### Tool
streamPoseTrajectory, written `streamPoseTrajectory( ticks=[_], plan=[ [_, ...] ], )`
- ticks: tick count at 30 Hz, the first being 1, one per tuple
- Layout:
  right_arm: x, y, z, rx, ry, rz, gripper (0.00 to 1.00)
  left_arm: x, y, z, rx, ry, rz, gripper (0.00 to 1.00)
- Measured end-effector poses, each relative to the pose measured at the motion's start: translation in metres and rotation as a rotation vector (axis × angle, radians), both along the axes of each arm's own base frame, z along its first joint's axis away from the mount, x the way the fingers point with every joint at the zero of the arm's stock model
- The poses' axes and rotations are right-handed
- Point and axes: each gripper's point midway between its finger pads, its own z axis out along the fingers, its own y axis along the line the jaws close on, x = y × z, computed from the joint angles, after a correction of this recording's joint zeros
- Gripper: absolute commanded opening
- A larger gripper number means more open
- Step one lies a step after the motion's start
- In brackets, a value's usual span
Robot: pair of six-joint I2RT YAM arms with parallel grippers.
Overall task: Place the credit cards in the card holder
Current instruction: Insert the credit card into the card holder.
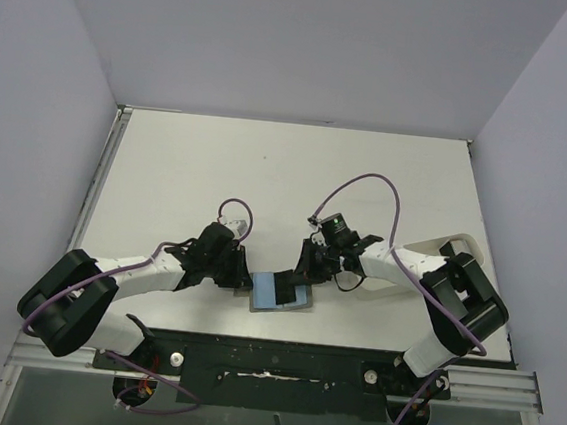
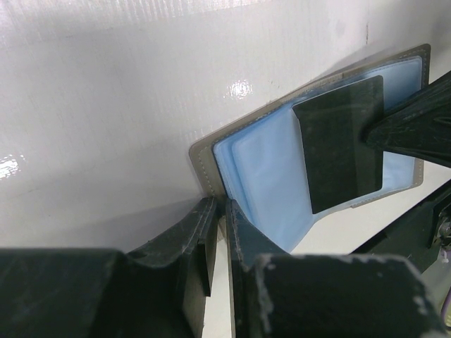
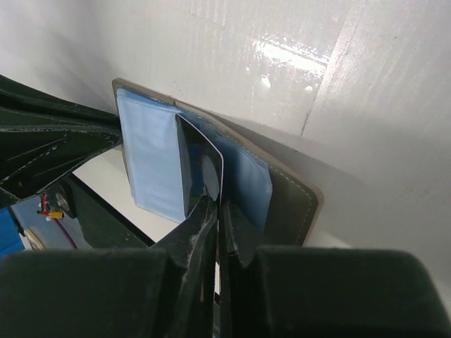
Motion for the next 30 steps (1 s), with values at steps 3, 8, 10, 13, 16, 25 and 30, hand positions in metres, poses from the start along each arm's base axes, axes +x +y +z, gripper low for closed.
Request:
streamPoseTrajectory(
  ticks=[3, 8, 10, 13, 16, 25, 30],
  plan=[
    [0.0, 0.0, -0.001, -0.009, 0.0, -0.008, 0.0, 0.0, 0.0, 0.0, 0.0, 0.0, 0.001, 0.11],
    [-0.002, 0.001, -0.002, -0.017, 0.008, -0.03, 0.0, 0.0, 0.001, 0.0, 0.0, -0.002, 0.006, 0.11],
    [-0.002, 0.002, -0.003, -0.017, 0.012, -0.041, 0.0, 0.0, 0.002, 0.0, 0.002, -0.004, 0.008, 0.11],
    [-0.003, 0.004, -0.004, -0.012, 0.018, -0.056, 0.0, 0.0, 0.002, 0.0, 0.002, -0.004, 0.011, 0.11],
    [-0.002, 0.006, -0.004, -0.006, 0.019, -0.067, 0.0, -0.001, 0.003, 0.0, 0.003, -0.006, 0.014, 0.11],
    [-0.005, 0.009, -0.004, -0.005, 0.015, -0.06, 0.0, -0.001, 0.004, 0.0, 0.004, -0.008, 0.016, 0.11],
    [-0.005, 0.011, -0.004, -0.007, 0.01, -0.053, 0.0, -0.001, 0.004, 0.0, 0.004, -0.008, 0.016, 0.11]
  ],
)
